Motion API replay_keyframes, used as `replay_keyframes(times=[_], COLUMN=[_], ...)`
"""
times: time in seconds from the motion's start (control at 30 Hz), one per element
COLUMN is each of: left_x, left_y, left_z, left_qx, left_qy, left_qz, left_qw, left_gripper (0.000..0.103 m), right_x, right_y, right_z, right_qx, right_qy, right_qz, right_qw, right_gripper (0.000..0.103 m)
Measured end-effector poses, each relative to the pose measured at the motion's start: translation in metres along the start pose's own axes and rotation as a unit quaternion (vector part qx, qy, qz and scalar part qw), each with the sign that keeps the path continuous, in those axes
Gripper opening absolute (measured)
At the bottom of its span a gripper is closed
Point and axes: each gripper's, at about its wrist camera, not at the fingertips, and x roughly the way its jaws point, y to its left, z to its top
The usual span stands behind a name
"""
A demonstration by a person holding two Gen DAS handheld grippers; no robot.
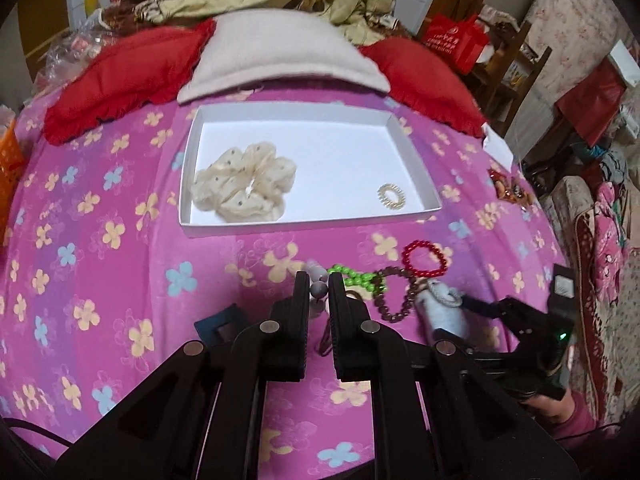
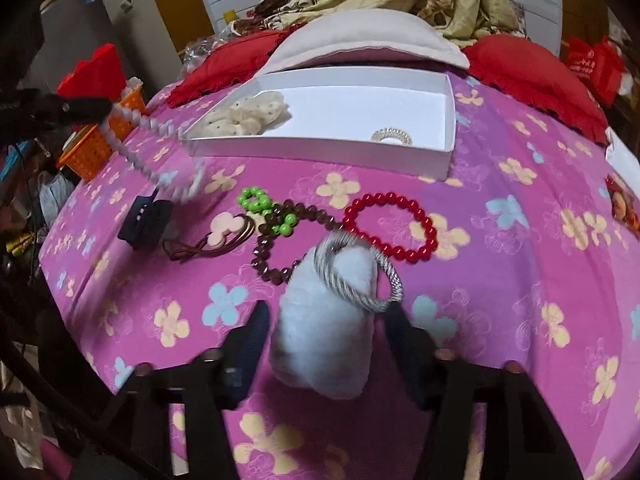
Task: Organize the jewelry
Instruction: 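Carry the pearl bracelet toward the tray with the left gripper while the right gripper grasps the white fuzzy item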
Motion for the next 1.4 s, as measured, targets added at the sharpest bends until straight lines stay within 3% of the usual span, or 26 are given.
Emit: replay_keyframes(times=[0.1, 0.23, 0.37, 0.47, 0.63, 0.83, 1.07, 1.2, 1.4], left_x=[-0.010, -0.018, -0.024, -0.030, -0.033, -0.032, -0.025, -0.022, -0.011], left_y=[-0.007, -0.013, -0.015, -0.014, -0.013, -0.014, -0.017, -0.022, -0.033], left_z=[0.000, -0.001, -0.001, -0.001, 0.003, 0.007, 0.012, 0.019, 0.040], left_qx=[0.006, 0.008, 0.011, 0.007, 0.002, 0.000, 0.001, 0.001, 0.009], left_qy=[-0.012, -0.021, -0.026, -0.032, -0.037, -0.039, -0.033, -0.035, -0.041], left_qz=[0.000, 0.002, 0.009, 0.014, 0.025, 0.031, 0.032, 0.031, 0.044], left_qw=[0.9999, 0.9997, 0.9996, 0.9994, 0.9990, 0.9988, 0.9989, 0.9989, 0.9982], left_gripper=[0.008, 0.008, 0.008, 0.008, 0.008, 0.008, 0.008, 0.008, 0.008], right_x=[0.010, -0.001, -0.019, -0.024, -0.019, 0.001, 0.004, -0.008, -0.033], right_y=[-0.006, -0.015, -0.011, -0.004, 0.003, 0.006, 0.018, 0.014, -0.010], right_z=[-0.007, -0.009, -0.005, -0.002, 0.000, -0.008, -0.009, -0.004, 0.025], right_qx=[0.014, 0.040, 0.050, 0.059, 0.086, 0.097, 0.087, 0.073, 0.065], right_qy=[0.016, -0.011, -0.025, -0.023, -0.004, 0.050, 0.071, 0.052, -0.010], right_qz=[0.010, 0.052, 0.137, 0.208, 0.289, 0.273, 0.304, 0.297, 0.234], right_qw=[1.000, 0.998, 0.989, 0.976, 0.953, 0.956, 0.946, 0.951, 0.970], right_gripper=[0.045, 0.027, 0.027, 0.027, 0.027, 0.027, 0.027, 0.027, 0.027])
